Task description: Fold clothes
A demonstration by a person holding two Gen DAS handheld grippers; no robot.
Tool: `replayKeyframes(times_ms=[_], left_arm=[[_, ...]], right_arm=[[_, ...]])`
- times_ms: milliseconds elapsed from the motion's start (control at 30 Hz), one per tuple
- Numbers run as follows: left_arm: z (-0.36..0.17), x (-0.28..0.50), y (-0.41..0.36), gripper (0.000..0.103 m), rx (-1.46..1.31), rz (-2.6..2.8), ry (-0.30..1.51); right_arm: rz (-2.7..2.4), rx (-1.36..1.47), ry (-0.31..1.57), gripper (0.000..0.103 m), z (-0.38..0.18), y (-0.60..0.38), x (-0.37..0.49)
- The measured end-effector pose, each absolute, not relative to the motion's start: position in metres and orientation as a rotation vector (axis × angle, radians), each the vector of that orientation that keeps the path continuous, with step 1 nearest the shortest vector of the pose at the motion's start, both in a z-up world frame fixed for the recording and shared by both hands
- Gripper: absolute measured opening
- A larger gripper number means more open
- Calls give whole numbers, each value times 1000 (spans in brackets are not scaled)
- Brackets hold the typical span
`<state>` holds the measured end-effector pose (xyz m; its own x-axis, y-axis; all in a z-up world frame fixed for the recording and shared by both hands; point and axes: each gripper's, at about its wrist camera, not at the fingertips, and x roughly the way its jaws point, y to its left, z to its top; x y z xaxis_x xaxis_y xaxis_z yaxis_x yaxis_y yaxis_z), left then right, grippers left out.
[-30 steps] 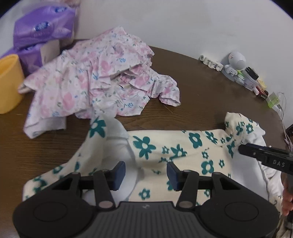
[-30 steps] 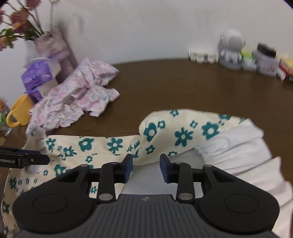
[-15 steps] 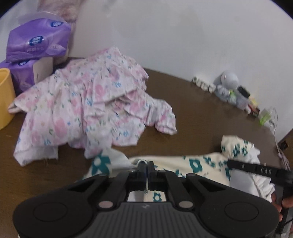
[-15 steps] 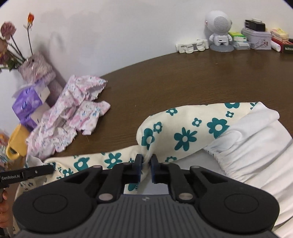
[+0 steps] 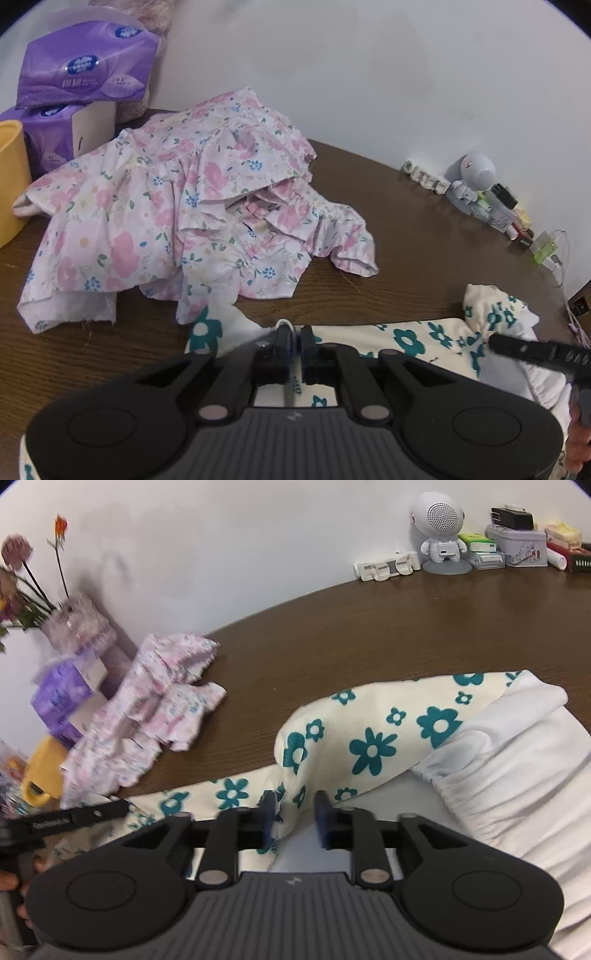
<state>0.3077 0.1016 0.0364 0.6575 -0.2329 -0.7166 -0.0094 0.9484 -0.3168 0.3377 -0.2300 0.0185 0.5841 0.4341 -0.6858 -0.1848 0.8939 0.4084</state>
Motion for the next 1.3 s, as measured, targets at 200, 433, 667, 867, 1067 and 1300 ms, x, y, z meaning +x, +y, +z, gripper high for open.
replayKeyframes(times_ms=[200, 433, 667, 867, 1067, 1300], left_arm=[[68, 276, 83, 45, -144, -168, 802], [62, 267, 30, 43, -8, -275, 767], [37, 279, 25, 30, -42, -181, 726], [28, 291, 36, 30, -154, -115, 723], [24, 290, 34, 31, -131, -105, 703], [22, 288, 37, 31, -146, -120, 692]], right_arm=[[271, 316, 805, 34, 49, -285, 334], [136, 233, 832, 34, 55, -312, 360], [84, 213, 898, 34, 34, -305, 392], [32, 205, 919, 34, 21, -302, 401], [6, 227, 898, 34, 22, -308, 397], [11, 296, 905, 34, 15, -314, 405]])
